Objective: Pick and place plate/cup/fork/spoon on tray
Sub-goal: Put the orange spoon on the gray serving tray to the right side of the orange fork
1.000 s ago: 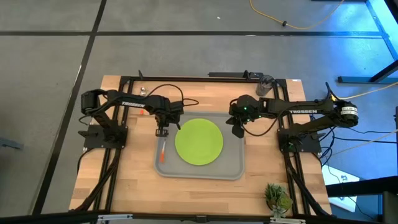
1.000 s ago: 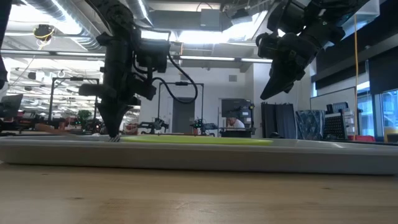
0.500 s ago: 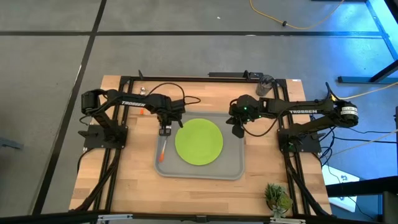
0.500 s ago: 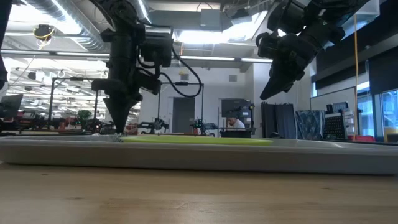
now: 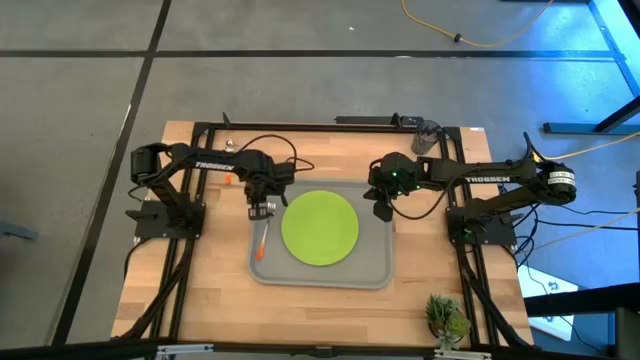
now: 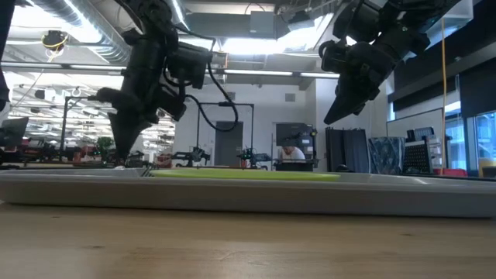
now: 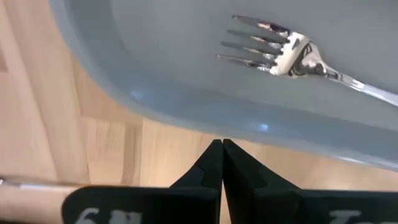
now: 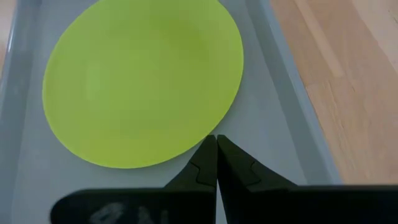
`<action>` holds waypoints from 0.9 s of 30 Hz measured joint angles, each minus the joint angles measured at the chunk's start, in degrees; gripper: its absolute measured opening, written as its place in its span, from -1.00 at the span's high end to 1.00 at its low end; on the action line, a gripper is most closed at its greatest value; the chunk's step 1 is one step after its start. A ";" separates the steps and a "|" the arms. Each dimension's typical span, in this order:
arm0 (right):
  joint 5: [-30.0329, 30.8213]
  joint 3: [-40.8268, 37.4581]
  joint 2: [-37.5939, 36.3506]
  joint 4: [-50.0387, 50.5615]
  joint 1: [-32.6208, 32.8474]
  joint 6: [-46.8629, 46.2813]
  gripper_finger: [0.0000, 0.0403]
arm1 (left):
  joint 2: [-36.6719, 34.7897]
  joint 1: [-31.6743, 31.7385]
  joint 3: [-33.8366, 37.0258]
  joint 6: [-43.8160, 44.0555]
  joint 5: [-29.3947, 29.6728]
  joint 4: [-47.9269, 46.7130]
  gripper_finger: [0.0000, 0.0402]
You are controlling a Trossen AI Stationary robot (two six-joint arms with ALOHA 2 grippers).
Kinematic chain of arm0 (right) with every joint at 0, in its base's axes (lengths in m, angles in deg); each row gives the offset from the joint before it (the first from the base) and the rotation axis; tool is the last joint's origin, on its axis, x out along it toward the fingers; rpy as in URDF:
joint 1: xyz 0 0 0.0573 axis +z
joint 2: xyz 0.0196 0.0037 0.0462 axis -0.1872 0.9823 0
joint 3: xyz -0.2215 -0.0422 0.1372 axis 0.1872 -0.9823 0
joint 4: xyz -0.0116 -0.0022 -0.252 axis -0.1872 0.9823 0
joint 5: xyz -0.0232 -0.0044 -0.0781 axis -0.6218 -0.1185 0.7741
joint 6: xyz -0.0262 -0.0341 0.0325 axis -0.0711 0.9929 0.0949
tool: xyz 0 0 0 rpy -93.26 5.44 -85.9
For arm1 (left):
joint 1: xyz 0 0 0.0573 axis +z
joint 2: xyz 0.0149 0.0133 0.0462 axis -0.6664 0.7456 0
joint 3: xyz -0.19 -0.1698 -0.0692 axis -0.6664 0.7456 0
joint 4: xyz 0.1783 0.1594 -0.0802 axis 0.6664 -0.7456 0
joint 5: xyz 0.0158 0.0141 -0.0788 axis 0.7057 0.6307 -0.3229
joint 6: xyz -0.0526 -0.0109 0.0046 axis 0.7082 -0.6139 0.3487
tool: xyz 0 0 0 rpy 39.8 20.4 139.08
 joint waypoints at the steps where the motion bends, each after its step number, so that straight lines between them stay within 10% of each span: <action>1: 0.00 0.00 0.00 -0.03 0.02 0.00 0.97 | -0.01 0.00 -0.75 0.63 0.00 -0.74 1.00; 27: 0.02 0.00 0.00 -0.98 0.00 -1.38 0.97 | -0.87 21.58 -13.10 36.95 11.86 -16.11 1.00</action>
